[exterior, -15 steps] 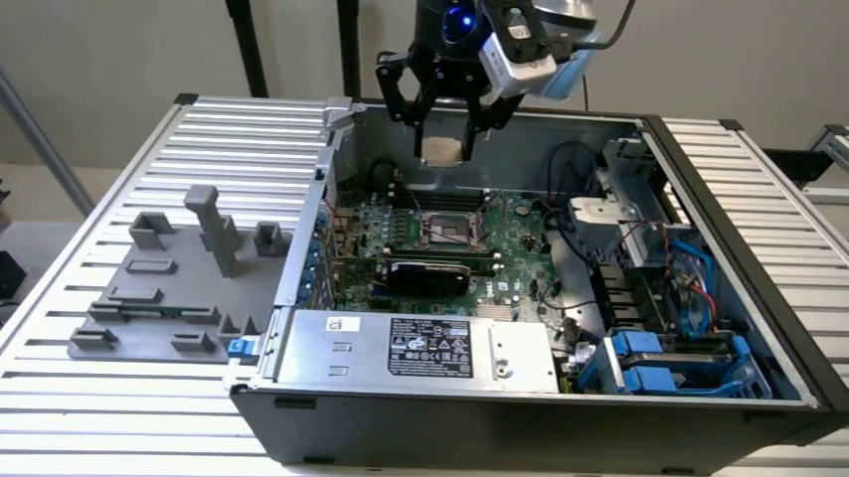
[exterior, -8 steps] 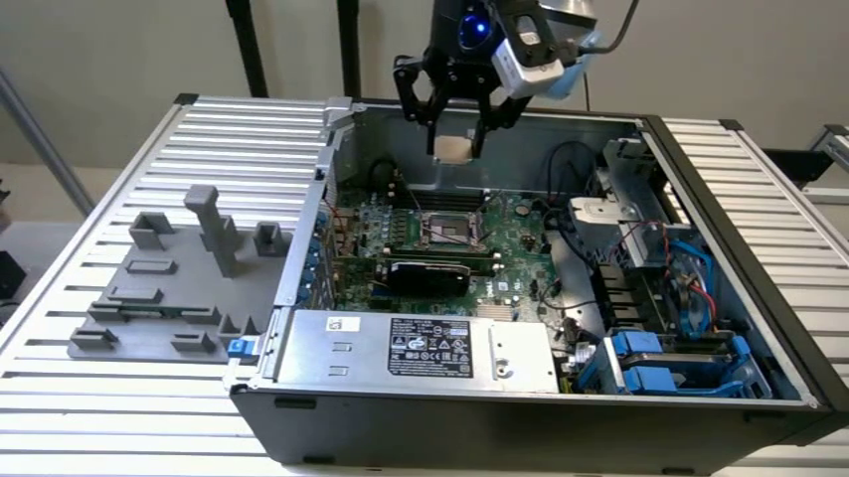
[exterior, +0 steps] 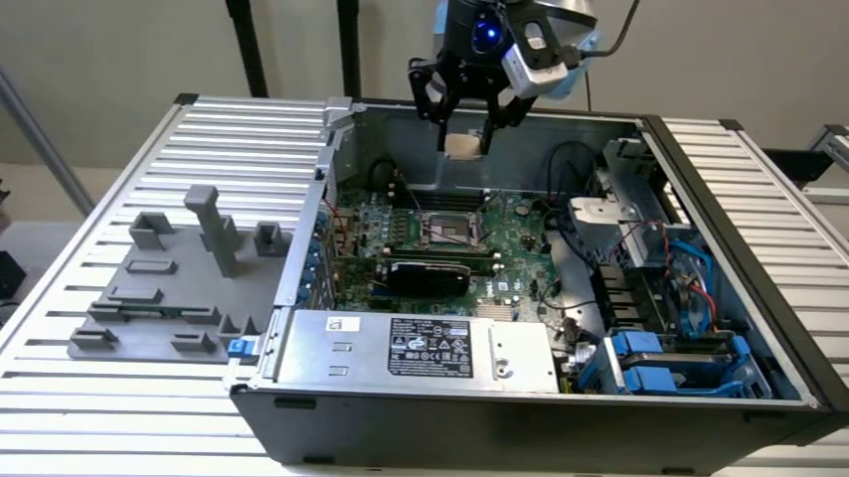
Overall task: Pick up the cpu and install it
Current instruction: 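Pick up the cpu and move it towards the insertion slot, then place the cpu into insertion slot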
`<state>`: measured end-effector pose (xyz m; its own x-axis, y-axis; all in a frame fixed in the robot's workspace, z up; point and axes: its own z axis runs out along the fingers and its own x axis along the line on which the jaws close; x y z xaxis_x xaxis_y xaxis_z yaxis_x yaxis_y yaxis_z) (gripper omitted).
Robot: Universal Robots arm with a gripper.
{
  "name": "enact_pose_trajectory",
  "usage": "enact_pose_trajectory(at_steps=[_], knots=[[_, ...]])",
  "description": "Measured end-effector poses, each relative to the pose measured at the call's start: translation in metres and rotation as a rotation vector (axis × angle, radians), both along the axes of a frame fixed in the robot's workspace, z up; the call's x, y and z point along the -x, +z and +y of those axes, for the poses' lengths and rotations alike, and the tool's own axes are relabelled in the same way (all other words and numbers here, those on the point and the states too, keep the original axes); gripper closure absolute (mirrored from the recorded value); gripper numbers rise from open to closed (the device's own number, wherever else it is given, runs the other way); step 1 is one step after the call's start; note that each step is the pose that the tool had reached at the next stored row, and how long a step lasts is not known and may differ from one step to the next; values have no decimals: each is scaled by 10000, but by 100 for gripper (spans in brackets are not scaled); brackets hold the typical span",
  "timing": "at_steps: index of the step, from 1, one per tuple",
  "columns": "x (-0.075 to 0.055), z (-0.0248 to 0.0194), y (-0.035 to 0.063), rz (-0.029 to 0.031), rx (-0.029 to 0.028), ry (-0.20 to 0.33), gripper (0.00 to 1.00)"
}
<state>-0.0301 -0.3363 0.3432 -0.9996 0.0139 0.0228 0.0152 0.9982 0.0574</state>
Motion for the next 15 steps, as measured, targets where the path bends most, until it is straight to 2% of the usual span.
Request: enact_pose_trajectory(at_steps=[3, 15], knots=[[-26, 46, -55, 0, 0, -1, 46], [-28, 49, -72, 26, 11, -1, 46]])
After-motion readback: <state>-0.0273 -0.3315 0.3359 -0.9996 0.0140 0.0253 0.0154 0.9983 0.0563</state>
